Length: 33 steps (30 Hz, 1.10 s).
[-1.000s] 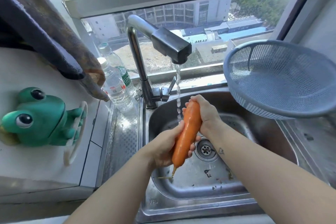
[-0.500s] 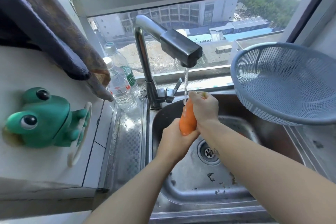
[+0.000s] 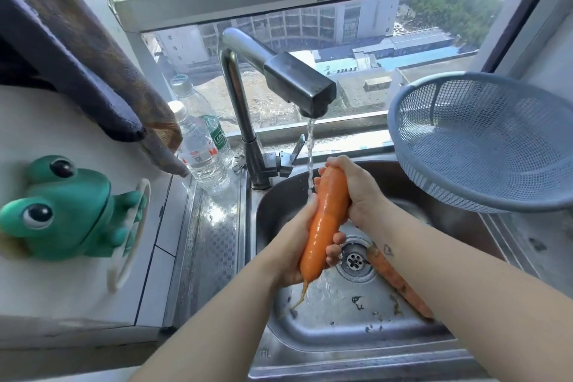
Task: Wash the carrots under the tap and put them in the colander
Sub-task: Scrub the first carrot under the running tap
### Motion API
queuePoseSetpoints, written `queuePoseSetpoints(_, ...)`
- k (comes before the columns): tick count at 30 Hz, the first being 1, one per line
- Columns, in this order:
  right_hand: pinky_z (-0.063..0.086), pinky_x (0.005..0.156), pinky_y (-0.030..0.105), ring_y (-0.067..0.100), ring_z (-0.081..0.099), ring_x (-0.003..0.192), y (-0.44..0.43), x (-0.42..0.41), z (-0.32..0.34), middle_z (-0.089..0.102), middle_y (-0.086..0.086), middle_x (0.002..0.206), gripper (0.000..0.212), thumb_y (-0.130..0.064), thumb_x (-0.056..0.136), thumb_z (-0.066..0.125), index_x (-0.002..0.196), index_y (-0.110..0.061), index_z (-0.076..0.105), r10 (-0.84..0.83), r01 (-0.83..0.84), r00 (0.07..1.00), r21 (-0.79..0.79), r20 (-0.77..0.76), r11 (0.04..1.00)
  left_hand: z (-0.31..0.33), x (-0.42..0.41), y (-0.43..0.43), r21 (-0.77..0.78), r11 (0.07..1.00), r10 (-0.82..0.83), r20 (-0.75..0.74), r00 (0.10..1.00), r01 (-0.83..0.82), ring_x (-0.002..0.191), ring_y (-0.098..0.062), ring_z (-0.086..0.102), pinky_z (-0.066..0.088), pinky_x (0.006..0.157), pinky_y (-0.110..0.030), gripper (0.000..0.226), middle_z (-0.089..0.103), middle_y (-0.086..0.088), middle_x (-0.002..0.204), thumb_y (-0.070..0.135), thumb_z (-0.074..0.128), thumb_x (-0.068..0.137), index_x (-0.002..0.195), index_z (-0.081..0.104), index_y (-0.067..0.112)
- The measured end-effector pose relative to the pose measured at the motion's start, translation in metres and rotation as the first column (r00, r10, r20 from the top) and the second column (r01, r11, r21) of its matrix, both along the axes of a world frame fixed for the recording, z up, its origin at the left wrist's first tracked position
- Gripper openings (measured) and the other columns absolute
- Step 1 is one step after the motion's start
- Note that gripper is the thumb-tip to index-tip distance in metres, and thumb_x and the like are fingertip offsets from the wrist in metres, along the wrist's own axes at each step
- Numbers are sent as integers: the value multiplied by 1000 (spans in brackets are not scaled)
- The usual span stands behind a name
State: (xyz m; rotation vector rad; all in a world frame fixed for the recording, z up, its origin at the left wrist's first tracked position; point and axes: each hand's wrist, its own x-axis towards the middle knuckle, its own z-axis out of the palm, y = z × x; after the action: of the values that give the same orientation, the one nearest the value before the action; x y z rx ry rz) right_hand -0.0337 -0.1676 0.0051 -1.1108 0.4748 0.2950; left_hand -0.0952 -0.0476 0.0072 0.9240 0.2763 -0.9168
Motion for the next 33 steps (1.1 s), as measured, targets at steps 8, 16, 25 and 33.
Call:
queuePoseSetpoints(8,56,67,39,24,65,63,10,3,0,68,12,73,10,-16,83,64,87,-8,59,-70,74,997,-160,32,984,-6,2,11,288,955,-12,280,960,-73,51,-14,55,47,45,-21,56,63,-6,70,57,38,94,107,58,6)
queuePoseSetpoints(16,55,70,39,23,62,66,16,-1,-6,64,5,66,15,-15,82,62,68,-11,60,-145,146,989,-256,24,956,-4,0,11,564,823,-227,437,871,-69,52,-15,57,46,48,-25,34,60,-7,78,44,36,100,96,50,14)
queuePoseSetpoints(25,57,81,47,25,64,73,22,-4,-6,67,7,73,14,-20,79,64,66,-14,61,-161,161,987,-302,27,940,-3,-2,14,541,838,-174,389,905,-71,58,-17,52,42,51,-27,36,56,-9,86,53,40,96,98,50,18)
queuePoseSetpoints(33,57,81,50,29,67,77,29,-7,-6,67,10,73,15,-19,77,63,65,-12,60,-134,137,990,-283,32,949,-3,-7,23,482,875,-163,389,907,-50,59,-17,54,45,55,-28,39,58,-6,85,53,44,83,103,52,21)
